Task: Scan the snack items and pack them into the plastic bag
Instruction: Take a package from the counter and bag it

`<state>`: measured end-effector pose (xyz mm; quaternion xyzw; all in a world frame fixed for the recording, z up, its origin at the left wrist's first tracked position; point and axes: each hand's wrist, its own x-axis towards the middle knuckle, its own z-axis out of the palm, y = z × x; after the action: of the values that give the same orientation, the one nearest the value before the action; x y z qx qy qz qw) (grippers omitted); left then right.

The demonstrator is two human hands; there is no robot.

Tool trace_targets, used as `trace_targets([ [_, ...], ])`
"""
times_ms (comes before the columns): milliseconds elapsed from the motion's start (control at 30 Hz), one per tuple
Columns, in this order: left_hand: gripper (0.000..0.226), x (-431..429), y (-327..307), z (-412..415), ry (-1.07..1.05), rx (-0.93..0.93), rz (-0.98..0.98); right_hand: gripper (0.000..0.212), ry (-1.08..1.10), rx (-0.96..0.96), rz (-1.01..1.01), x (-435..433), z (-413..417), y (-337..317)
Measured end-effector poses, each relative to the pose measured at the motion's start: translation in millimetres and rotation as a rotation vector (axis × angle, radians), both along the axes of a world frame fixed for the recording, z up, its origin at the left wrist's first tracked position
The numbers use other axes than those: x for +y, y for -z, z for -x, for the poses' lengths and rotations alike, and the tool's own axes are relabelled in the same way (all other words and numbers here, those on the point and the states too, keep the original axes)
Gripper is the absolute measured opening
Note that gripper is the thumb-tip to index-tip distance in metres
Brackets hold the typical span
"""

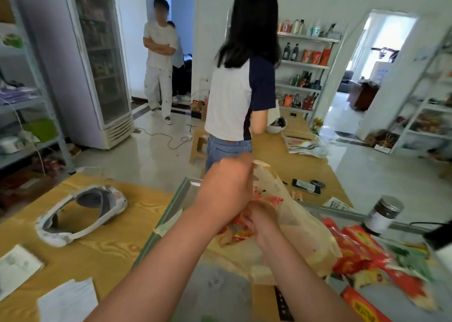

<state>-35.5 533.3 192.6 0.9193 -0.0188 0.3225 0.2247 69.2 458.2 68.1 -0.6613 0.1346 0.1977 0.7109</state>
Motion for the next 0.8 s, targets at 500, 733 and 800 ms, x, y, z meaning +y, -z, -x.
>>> trace_targets([
  [500,0.022,-22.1,18.0,-6.7,0.246,0.888,-0.383,0.017,-0.024,-0.235,0.079,-126.3,86.4,-24.8],
  [733,0.019,-84.5,24.6,-12.4,0.108,1.0,-0.41,0.021,-0.025,-0.357,0.031,-218.0,85.3,-21.6],
  [800,0.014,-101.5,33.3,-14.3,0.046,1.056,-0.412,0.02,0.016,-0.367,0.039,-251.6,79.2,-16.9],
])
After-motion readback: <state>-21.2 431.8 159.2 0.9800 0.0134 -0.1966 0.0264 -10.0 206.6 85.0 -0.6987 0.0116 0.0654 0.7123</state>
